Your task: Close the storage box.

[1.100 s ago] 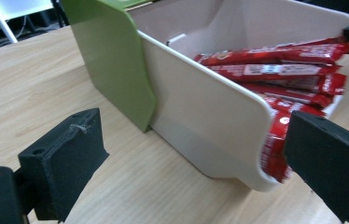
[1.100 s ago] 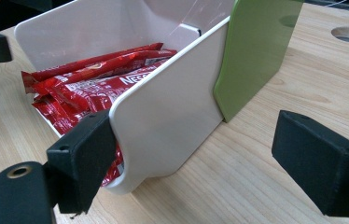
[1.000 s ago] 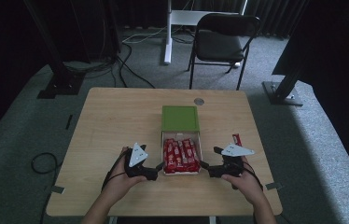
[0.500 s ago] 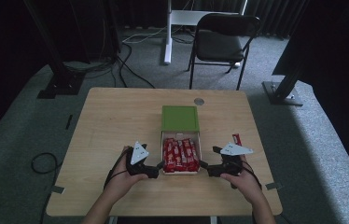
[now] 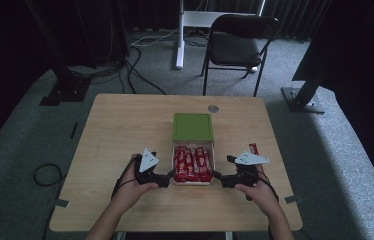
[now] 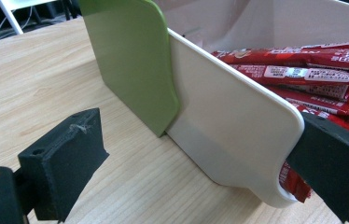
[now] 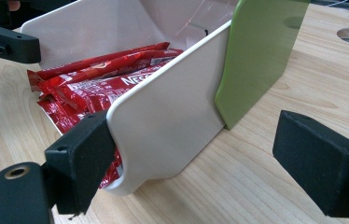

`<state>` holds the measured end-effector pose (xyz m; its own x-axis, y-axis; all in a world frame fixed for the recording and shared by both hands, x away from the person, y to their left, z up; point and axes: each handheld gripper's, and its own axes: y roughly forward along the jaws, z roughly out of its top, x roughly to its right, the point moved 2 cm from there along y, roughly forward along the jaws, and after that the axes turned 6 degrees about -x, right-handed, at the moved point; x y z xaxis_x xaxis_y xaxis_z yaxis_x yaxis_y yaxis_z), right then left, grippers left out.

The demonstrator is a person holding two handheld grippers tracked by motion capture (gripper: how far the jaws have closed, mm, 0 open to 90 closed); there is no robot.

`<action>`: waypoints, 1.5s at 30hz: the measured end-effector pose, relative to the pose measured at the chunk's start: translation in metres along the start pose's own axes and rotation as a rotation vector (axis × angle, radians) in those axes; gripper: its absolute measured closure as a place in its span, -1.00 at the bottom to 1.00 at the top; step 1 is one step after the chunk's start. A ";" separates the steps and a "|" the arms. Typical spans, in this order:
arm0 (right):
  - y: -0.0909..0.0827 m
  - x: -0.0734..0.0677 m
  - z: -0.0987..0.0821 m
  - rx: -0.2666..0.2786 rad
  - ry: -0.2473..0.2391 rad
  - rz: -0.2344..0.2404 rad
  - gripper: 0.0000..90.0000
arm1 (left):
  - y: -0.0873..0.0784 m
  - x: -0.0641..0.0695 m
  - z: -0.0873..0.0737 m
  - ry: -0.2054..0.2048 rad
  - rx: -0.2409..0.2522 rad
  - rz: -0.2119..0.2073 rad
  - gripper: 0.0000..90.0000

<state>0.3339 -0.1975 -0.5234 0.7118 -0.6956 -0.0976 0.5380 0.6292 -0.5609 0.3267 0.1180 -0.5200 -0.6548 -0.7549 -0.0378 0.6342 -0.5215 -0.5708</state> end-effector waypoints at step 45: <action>0.009 0.012 0.005 0.018 0.047 -0.013 -0.72 | 0.013 -0.010 0.005 -0.047 0.002 0.013 -0.87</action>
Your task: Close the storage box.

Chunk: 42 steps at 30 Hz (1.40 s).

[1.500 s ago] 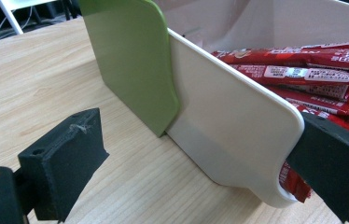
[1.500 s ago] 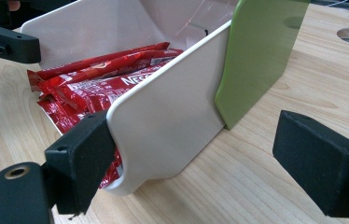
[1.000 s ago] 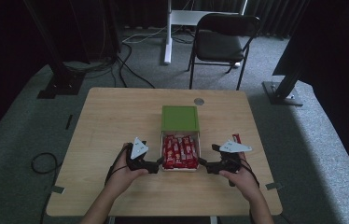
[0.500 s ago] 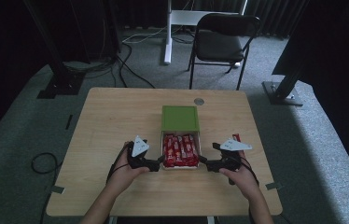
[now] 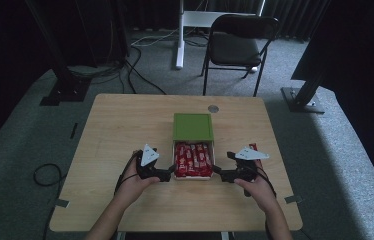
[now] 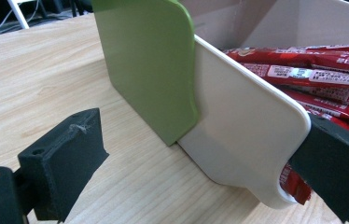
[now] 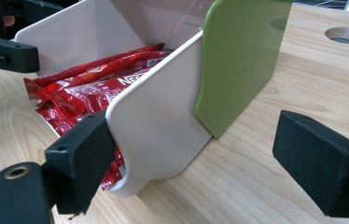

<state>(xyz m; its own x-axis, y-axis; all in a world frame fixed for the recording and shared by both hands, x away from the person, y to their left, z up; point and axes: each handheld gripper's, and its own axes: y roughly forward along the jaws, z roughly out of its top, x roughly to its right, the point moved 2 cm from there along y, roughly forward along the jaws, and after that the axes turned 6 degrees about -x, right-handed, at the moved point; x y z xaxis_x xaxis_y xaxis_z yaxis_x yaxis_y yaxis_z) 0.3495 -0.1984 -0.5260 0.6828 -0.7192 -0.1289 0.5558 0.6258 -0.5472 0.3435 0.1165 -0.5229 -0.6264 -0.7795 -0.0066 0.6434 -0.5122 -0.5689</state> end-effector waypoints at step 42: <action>0.013 0.013 0.014 0.023 0.061 -0.038 -0.72 | 0.011 -0.013 0.016 0.004 -0.013 0.021 -0.87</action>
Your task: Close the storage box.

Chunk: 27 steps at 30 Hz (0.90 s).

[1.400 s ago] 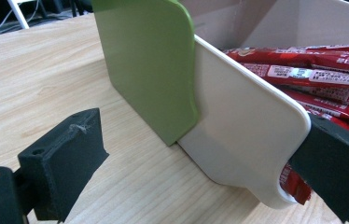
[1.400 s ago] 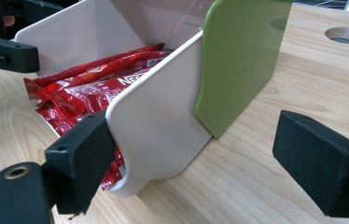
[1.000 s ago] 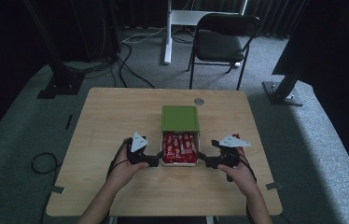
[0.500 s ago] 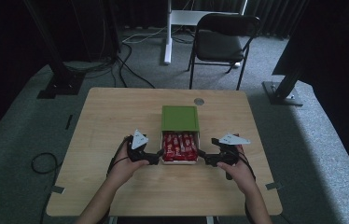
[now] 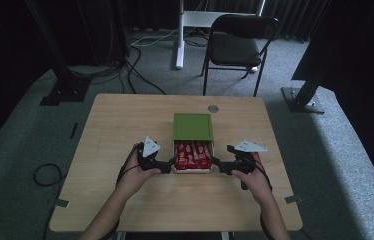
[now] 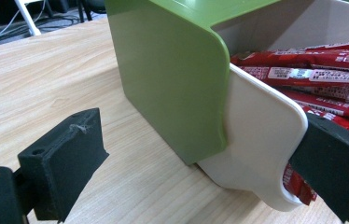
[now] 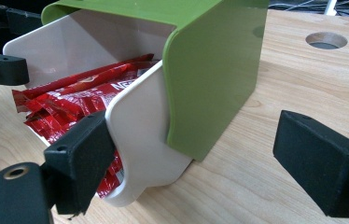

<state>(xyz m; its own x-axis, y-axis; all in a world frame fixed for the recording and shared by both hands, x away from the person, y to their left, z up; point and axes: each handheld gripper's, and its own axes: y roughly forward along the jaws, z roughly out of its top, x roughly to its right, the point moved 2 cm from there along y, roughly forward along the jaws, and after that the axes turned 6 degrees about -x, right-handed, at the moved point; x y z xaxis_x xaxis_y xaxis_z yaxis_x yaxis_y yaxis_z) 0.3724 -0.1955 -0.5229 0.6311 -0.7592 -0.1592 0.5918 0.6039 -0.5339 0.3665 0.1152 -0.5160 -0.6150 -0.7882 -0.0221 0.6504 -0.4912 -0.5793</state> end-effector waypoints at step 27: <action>0.011 0.008 0.006 0.012 0.051 -0.029 -0.73 | 0.011 -0.008 0.007 -0.001 0.010 0.043 -0.87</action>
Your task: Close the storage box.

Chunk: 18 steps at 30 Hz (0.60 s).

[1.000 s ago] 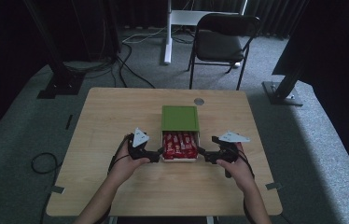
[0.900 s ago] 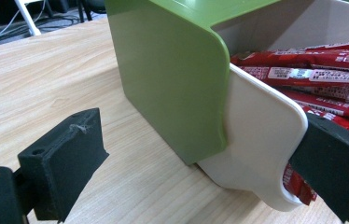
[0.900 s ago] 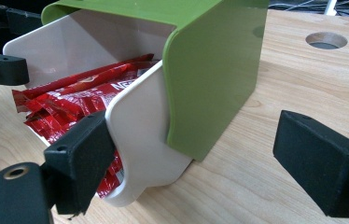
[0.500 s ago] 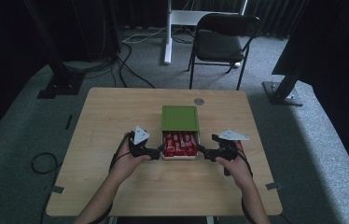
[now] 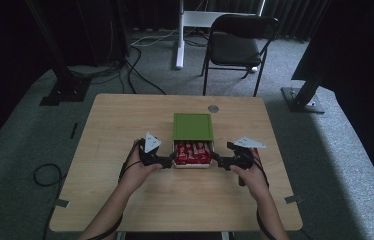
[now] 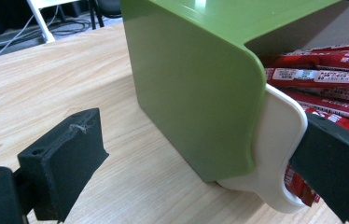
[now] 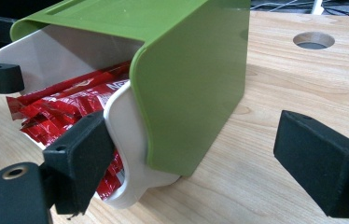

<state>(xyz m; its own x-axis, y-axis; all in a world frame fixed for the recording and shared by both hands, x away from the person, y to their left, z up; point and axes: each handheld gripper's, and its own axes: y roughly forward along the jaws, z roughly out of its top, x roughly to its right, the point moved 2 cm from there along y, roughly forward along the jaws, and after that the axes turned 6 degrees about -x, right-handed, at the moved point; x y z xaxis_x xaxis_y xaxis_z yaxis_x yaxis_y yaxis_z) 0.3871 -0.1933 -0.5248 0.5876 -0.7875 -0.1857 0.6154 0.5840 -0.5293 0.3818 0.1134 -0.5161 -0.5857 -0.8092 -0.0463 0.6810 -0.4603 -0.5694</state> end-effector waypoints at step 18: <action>0.008 0.003 0.005 0.012 0.037 -0.036 -0.73 | 0.008 -0.005 0.007 0.021 0.003 0.036 -0.87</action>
<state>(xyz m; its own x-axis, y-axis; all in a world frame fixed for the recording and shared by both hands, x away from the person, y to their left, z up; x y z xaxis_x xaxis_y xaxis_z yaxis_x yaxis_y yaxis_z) 0.3964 -0.1902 -0.5258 0.5457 -0.8144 -0.1973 0.6418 0.5576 -0.5265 0.3930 0.1108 -0.5150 -0.5699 -0.8174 -0.0845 0.7031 -0.4319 -0.5649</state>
